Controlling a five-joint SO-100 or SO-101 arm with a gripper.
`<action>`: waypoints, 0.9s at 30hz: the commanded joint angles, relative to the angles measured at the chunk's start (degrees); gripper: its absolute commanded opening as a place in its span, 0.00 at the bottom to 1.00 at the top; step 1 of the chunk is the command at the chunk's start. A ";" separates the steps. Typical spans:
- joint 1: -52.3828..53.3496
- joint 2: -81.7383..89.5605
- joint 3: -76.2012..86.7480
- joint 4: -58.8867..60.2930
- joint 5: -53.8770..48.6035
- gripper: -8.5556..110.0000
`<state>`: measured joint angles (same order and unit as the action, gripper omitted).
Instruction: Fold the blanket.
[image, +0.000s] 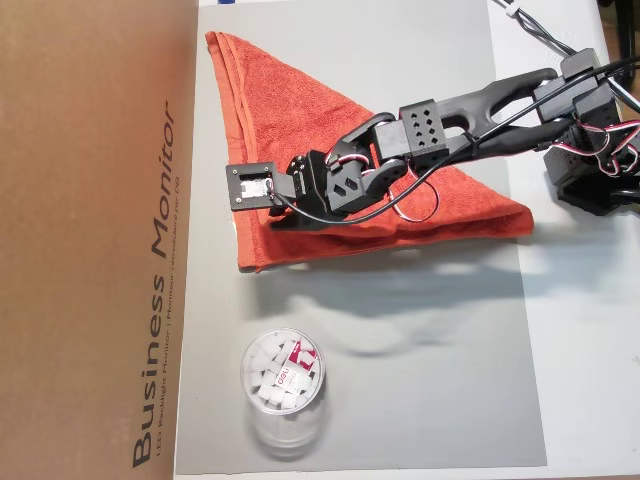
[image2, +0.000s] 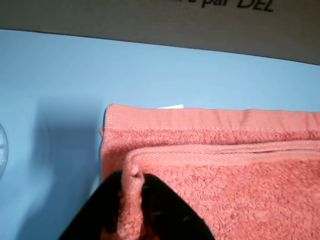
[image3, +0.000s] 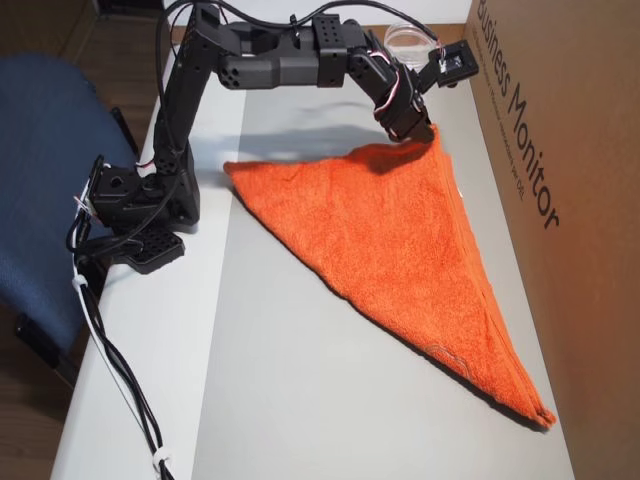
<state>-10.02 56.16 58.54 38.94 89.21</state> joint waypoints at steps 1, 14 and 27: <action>-0.88 -0.44 -4.66 -1.23 0.35 0.07; -1.49 -7.82 -9.93 -1.23 -2.29 0.07; -4.92 -12.66 -8.96 -11.07 -17.84 0.07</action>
<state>-13.80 43.24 51.59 31.38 73.12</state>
